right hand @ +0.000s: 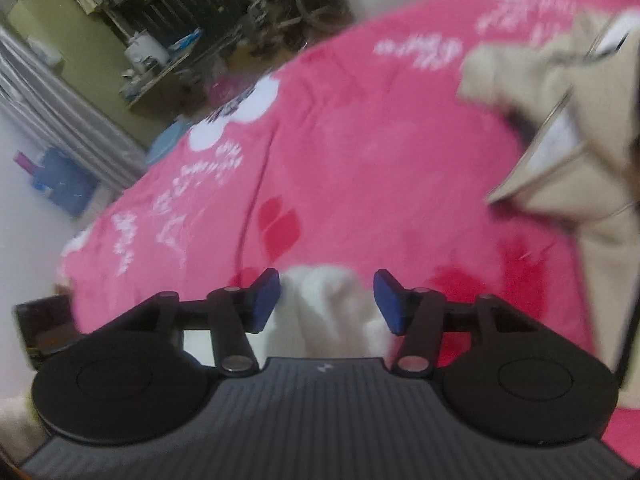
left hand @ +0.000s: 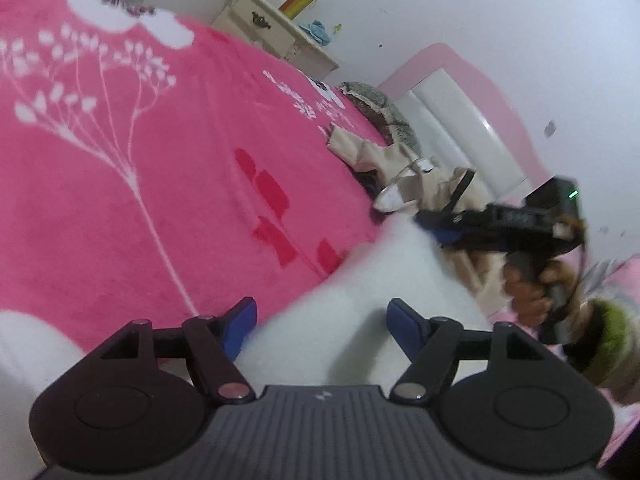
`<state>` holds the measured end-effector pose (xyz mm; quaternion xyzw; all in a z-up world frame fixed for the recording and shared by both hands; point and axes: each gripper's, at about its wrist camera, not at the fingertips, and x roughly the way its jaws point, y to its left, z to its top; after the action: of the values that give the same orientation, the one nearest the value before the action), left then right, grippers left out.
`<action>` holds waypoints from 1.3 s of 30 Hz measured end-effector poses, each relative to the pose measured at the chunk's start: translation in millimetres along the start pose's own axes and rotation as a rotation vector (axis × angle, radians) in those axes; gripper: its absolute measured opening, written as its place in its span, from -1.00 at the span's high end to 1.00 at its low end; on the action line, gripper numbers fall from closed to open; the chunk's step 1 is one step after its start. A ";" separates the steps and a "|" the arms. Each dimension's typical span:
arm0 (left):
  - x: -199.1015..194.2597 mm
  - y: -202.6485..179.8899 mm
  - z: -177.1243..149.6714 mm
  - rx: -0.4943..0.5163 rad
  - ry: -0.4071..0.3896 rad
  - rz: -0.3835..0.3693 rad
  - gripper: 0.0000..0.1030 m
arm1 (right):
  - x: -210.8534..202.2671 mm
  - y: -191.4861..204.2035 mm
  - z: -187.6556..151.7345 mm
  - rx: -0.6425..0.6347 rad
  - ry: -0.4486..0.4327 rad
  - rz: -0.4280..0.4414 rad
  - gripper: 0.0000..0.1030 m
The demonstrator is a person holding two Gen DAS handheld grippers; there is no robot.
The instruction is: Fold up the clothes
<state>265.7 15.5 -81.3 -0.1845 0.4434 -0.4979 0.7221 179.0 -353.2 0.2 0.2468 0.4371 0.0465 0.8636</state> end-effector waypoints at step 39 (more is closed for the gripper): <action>-39.7 -3.6 -2.5 -0.067 -0.173 0.187 0.21 | 13.5 72.3 -37.7 -0.600 -0.061 -0.084 0.36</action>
<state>257.2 49.5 -62.0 -0.2085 0.4111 -0.3957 0.7943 167.8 -271.5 5.4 -0.0362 0.3875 0.1302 0.9119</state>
